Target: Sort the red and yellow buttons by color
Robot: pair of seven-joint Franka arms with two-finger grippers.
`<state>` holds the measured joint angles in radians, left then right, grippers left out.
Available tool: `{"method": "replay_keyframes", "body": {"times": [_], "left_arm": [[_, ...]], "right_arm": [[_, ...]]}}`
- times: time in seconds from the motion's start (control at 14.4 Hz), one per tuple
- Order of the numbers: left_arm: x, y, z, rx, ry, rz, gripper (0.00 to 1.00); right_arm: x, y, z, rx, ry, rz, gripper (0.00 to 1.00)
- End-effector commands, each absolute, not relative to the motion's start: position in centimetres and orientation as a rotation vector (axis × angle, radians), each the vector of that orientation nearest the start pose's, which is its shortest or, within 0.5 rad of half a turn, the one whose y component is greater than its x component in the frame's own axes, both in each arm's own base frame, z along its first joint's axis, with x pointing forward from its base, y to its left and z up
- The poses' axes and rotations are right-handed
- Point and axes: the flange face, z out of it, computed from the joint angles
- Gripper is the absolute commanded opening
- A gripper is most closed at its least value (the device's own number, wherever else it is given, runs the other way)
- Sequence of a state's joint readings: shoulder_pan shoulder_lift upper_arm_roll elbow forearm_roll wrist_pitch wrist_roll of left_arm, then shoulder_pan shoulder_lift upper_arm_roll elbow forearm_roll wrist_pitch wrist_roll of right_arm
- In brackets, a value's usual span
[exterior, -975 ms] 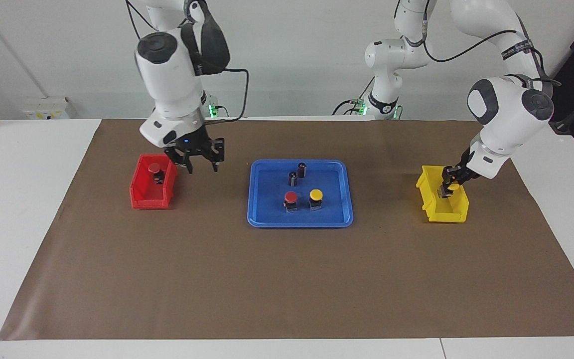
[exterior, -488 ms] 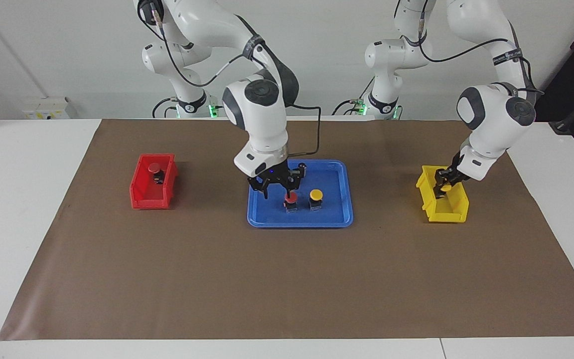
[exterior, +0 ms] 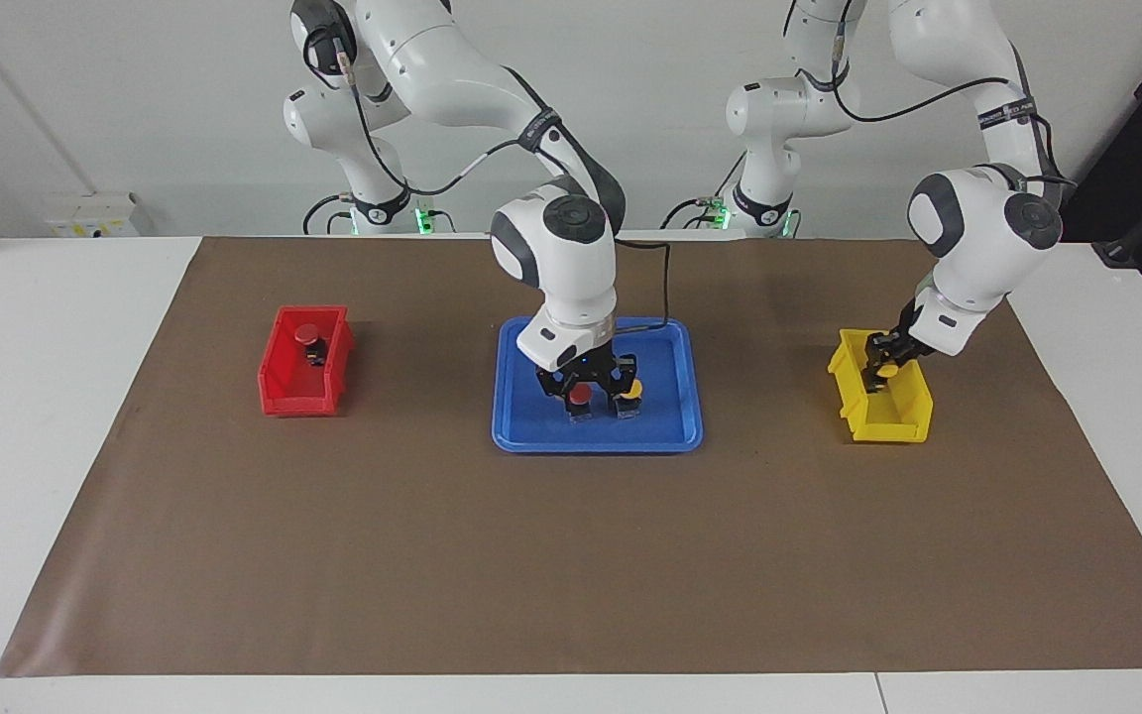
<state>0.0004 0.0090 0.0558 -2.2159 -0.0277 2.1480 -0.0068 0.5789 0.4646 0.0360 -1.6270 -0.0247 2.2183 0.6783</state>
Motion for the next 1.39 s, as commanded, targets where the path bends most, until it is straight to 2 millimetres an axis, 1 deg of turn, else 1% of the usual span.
{"method": "replay_keyframes", "body": {"times": [0.0, 0.14, 0.28, 0.42, 0.56, 0.63, 0.77, 0.98, 1.05, 1.11, 1.25, 1.32], "left_arm": [[50.9, 3.0, 36.7, -3.163, -0.105, 0.077, 0.24], [51.0, 3.0, 36.7, -3.163, -0.105, 0.081, 0.35], [51.2, 2.9, 36.9, -3.162, -0.105, 0.072, 0.37], [51.4, 2.7, 37.1, -3.164, -0.101, 0.067, 0.46], [51.8, 2.5, 37.4, -3.162, -0.095, 0.057, 0.60], [52.1, 2.5, 37.7, -3.162, -0.097, 0.055, 0.64], [52.7, 2.6, 38.7, -3.163, -0.094, 0.043, 0.67], [53.3, 1.9, 41.8, -3.163, -0.098, 0.070, 0.68], [53.5, 0.7, 42.4, -3.164, -0.103, 0.064, 0.69], [53.8, -1.5, 43.0, -3.164, -0.093, 0.048, 0.70], [53.7, -6.7, 43.4, -3.162, -0.115, 0.032, 0.74], [53.4, -9.1, 43.5, -3.163, -0.102, 0.029, 0.79]], "right_arm": [[56.5, 39.4, 35.3, -3.091, 0.077, -0.175, 0.63], [56.1, 39.8, 35.1, -3.096, 0.063, -0.166, 0.63], [55.8, 39.7, 34.8, -3.102, 0.061, -0.158, 0.63], [55.2, 39.6, 34.4, -3.119, 0.051, -0.129, 0.63], [54.8, 39.5, 34.3, -3.137, 0.046, -0.095, 0.63], [54.6, 39.6, 34.4, -3.139, 0.041, -0.092, 0.63], [54.3, 40.0, 34.3, -3.141, 0.029, -0.088, 0.63], [53.8, 39.8, 34.0, -3.155, 0.024, -0.062, 0.63], [53.6, 39.6, 33.9, -3.158, 0.021, -0.056, 0.63], [53.4, 39.5, 33.6, -3.162, 0.014, -0.048, 0.60], [53.5, 39.3, 33.6, -3.163, 0.016, -0.046, 0.38], [53.6, 39.1, 33.6, -3.165, 0.022, -0.040, 0.27]]}}
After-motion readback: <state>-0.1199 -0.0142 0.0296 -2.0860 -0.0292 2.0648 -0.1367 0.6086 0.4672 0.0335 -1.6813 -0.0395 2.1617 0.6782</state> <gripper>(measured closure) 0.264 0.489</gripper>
